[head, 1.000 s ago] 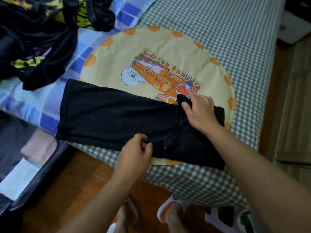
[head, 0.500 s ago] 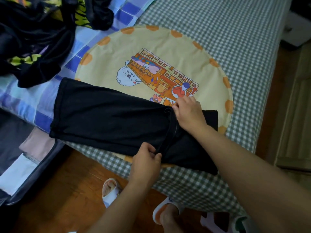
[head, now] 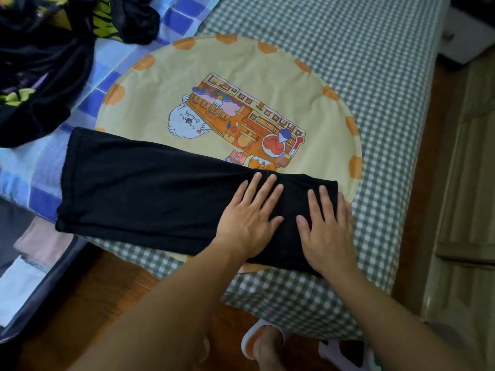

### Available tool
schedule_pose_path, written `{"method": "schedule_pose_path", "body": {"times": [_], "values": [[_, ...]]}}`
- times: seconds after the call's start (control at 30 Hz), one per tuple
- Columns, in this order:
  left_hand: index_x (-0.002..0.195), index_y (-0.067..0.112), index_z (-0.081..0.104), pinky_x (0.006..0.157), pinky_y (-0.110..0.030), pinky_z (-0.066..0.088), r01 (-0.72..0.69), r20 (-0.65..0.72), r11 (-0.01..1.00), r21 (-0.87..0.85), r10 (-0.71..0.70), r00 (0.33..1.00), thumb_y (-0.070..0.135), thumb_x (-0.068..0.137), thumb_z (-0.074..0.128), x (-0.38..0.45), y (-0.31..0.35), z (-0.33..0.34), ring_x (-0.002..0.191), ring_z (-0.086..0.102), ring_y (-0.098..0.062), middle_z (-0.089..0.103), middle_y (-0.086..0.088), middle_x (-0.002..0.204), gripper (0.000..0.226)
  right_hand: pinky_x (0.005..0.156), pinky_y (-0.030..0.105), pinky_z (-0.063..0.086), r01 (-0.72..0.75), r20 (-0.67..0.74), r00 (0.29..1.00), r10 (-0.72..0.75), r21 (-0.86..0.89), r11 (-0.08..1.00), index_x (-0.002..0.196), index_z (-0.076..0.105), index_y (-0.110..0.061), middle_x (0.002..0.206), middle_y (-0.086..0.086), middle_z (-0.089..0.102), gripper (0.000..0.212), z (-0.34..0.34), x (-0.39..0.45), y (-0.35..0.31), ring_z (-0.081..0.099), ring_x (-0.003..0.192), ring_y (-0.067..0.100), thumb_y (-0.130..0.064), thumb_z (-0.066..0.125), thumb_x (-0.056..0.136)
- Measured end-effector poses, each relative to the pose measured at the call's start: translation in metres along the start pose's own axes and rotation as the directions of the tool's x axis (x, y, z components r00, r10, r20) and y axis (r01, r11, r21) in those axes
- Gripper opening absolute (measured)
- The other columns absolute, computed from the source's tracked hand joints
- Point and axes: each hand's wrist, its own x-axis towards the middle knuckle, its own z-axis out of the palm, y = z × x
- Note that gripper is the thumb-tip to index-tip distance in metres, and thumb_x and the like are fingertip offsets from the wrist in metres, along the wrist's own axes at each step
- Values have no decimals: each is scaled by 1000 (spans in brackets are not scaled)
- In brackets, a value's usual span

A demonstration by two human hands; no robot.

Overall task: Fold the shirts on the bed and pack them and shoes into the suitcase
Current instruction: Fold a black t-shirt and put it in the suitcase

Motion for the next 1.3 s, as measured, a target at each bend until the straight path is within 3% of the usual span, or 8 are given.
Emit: {"method": "schedule_pose_path", "body": {"times": [0.2, 0.33, 0.53, 0.7, 0.8, 1.0, 1.1, 1.3], "values": [[163, 25, 10, 127, -45, 2, -93, -50, 980, -174, 85, 995, 44, 106, 25, -8, -18, -28, 156, -12, -24, -5, -2, 171, 62, 125, 53, 14, 96, -170, 982, -85, 55, 994, 156, 33, -10, 167, 10, 19, 59, -34, 7, -53, 6, 155, 33, -37, 32, 103], [155, 24, 39, 125, -49, 12, 279, -392, 880, -385, -429, 814, 38, 101, 43, -68, -89, -32, 155, 12, -36, 20, -15, 167, 56, 126, 52, 8, 186, -75, 981, -181, 70, 980, 162, 16, -20, 169, 7, 5, 66, -14, 20, -100, 1, 156, 32, -53, 20, 105], [159, 11, 18, 123, -53, 19, 722, 97, 305, -621, -884, 457, 57, 100, 47, -118, -254, -21, 148, 21, -43, 21, -26, 159, 80, 125, 53, 7, 137, -29, 990, -138, -41, 990, 161, 10, -20, 169, 10, 8, 69, 6, 22, -106, 3, 156, 33, -56, 14, 103], [134, 7, 49, 101, -46, 49, 671, 378, 57, -739, -790, 483, 61, 84, 71, -133, -264, -33, 116, 62, -32, 63, -8, 125, 76, 126, 52, 5, 119, 5, 993, -119, -56, 991, 162, 9, -21, 169, 9, 6, 69, 1, 22, -110, 1, 156, 31, -57, 13, 103], [108, 10, 70, 89, -43, 58, 586, 474, -59, -808, -656, 587, 32, 90, 74, -146, -277, -69, 94, 73, -30, 75, -15, 107, 28, 126, 49, 2, 130, 31, 991, -130, 1, 992, 162, 13, -23, 170, 5, 6, 69, -9, 20, -108, -1, 156, 27, -57, 10, 102], [130, 39, 54, 86, -33, 54, 454, 187, 422, -785, -537, 822, 13, 97, 63, -148, -212, -159, 92, 68, -13, 71, 6, 108, 44, 125, 42, -5, 115, -5, 992, -123, 376, 920, 160, 17, -31, 167, -14, 7, 69, -50, 2, -84, -11, 155, 12, -62, 13, 99], [159, 37, 17, 91, -40, 50, 465, 200, 689, -556, -432, 879, 20, 95, 55, -114, -131, -141, 110, 64, -34, 65, -14, 129, 76, 126, 44, 0, 136, -68, 991, -119, 364, 921, 159, 21, -28, 166, -12, 14, 65, -56, -18, -56, -4, 156, 13, -58, 18, 102], [161, 16, -13, 62, -34, 37, 462, 229, 859, -221, -415, 881, 38, 99, 45, -58, -18, -49, 79, 60, -27, 62, -4, 107, 88, 125, 47, 11, 55, -65, 997, -34, 349, 936, 159, 25, -25, 167, -4, 17, 67, -45, -42, -16, 3, 156, 22, -58, 29, 100]]}}
